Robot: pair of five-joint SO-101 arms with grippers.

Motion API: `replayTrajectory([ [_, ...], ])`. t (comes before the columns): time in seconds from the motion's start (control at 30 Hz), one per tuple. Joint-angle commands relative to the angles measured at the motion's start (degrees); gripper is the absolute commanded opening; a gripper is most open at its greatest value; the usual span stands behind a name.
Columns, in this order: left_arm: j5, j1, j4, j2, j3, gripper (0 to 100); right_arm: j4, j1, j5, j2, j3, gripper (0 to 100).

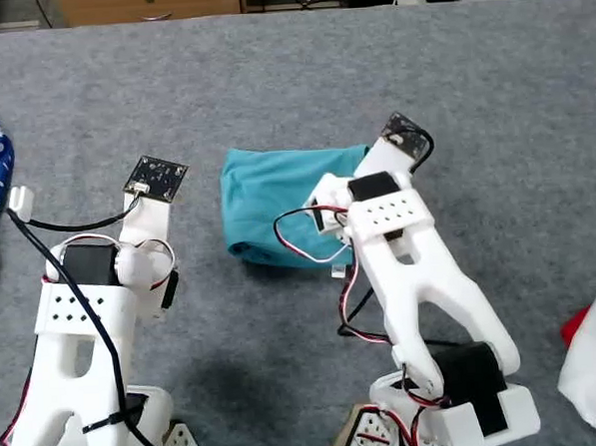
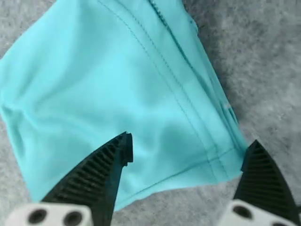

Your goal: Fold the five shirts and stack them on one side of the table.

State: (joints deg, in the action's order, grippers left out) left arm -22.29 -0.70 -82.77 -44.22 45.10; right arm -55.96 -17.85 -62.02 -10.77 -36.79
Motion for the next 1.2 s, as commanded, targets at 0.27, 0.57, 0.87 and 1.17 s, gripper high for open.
replayTrajectory([
  [0.27,2.9,0.62,0.7,-1.36,4.04,2,9.67,0.66,-4.4,6.64,-4.18,36.8],
  [0.57,2.99,0.62,0.7,-1.36,4.4,2,9.93,2.24,-4.57,16.13,0.31,30.8],
  [0.87,2.99,0.62,0.88,-1.36,4.4,2,9.93,6.46,-3.34,16.13,0.48,1.0],
  [1.17,2.99,0.62,0.7,-1.36,4.4,2,-6.77,6.46,-1.32,16.04,12.7,0.5],
])
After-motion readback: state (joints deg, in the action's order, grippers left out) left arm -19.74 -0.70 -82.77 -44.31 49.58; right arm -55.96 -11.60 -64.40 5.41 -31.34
